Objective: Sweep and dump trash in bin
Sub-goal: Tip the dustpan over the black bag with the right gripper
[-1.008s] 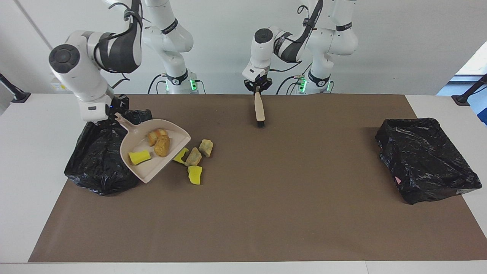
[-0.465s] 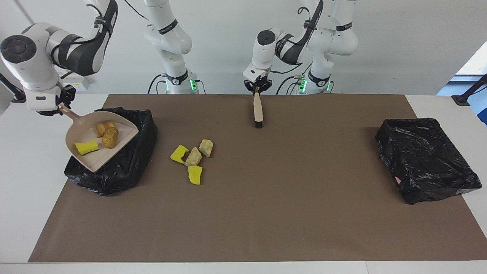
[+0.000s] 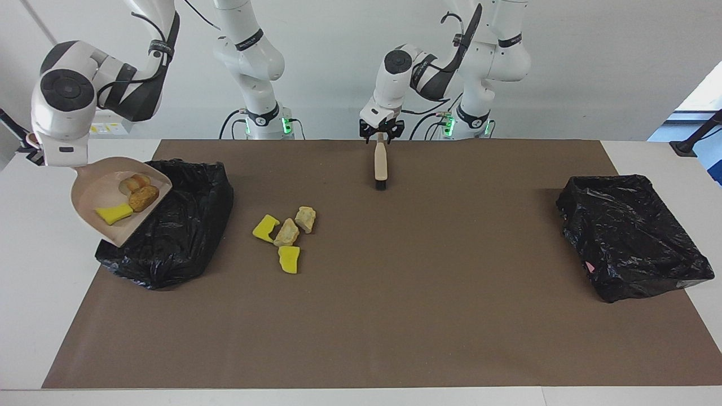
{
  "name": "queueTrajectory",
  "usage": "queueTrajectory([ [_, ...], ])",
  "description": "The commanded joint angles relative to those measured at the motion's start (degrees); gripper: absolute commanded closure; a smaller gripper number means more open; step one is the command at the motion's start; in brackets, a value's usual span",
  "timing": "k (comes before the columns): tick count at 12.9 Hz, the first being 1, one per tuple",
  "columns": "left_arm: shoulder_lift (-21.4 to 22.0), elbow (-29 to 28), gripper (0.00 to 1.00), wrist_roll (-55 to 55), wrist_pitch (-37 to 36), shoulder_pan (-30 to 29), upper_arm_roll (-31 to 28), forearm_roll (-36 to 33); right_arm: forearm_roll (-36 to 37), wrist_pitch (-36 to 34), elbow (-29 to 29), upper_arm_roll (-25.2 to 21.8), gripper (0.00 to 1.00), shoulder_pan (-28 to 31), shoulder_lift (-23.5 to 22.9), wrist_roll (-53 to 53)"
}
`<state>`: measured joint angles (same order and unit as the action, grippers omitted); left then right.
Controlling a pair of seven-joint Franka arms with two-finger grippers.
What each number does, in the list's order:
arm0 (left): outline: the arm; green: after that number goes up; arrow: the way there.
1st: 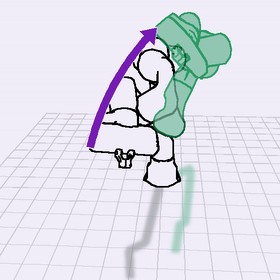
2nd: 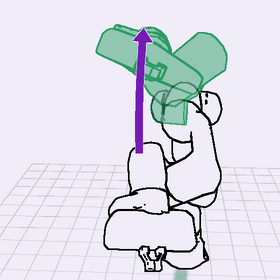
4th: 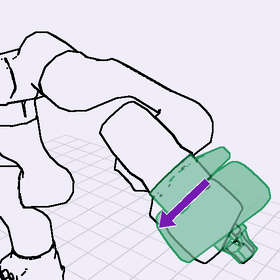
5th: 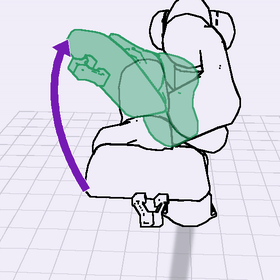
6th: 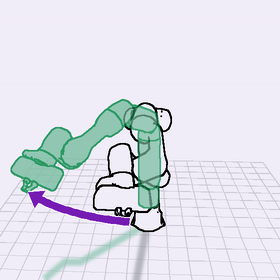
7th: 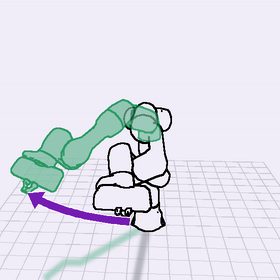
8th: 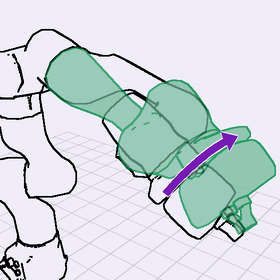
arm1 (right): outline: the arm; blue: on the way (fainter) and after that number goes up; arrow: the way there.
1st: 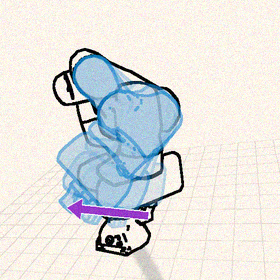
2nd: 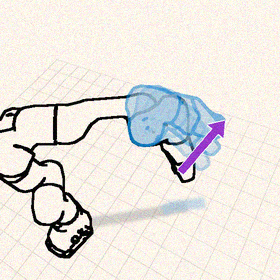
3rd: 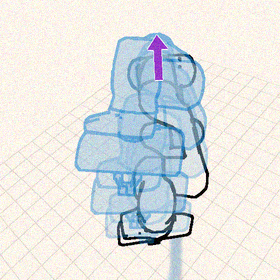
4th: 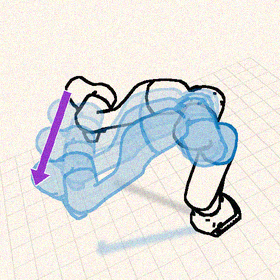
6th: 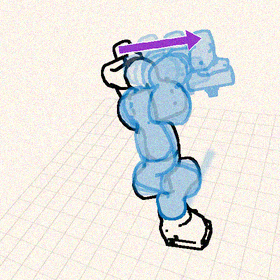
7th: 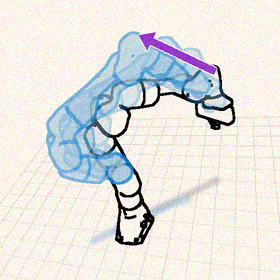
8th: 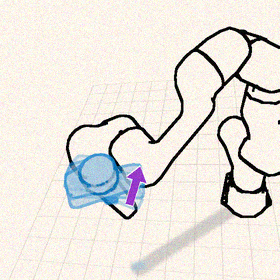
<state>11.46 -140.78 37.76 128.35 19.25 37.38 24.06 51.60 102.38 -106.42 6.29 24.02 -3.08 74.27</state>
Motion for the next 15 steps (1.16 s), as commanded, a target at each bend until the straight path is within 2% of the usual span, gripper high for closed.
queueTrajectory([
  [1,-1.8,7.2,0.00,-3.4,-8.3,-0.8,-5.2,-8.2,6.2,-1.8,-1.0,0.1,1.00,-5.1,1.1,1.4],
  [2,-3.3,11.5,0.00,-4.5,-12.2,-0.7,-8.0,-12.5,7.2,-2.5,-0.7,0.1,1.00,-6.1,1.1,1.3],
  [4,-5.7,20.0,0.00,-6.7,-18.2,-0.6,-13.4,-16.7,9.4,-2.6,-0.7,0.1,1.00,-7.0,1.1,1.3],
  [8,-5.9,31.4,0.00,-23.7,-24.5,-0.7,-25.8,-19.3,16.8,-2.8,-0.5,0.6,1.00,-7.1,1.8,3.9],
  [10,-7.5,37.0,0.00,-27.1,-26.7,-0.9,-28.6,-21.7,18.8,-3.0,-0.5,0.7,1.00,-8.5,1.8,4.8],
  [12,-9.6,43.6,0.00,-28.2,-30.2,-0.6,-31.5,-25.1,17.7,-5.8,1.3,0.7,1.00,-9.9,1.8,4.0],
  [13,-10.3,46.5,0.00,-31.0,-32.9,-0.8,-32.5,-25.6,15.6,-7.6,4.3,1.0,1.00,-10.2,2.3,2.6],
  [15,-10.2,50.0,0.00,-34.8,-37.3,-3.0,-34.9,-25.2,7.4,-12.3,9.1,3.4,1.00,-10.8,3.1,0.0],
])
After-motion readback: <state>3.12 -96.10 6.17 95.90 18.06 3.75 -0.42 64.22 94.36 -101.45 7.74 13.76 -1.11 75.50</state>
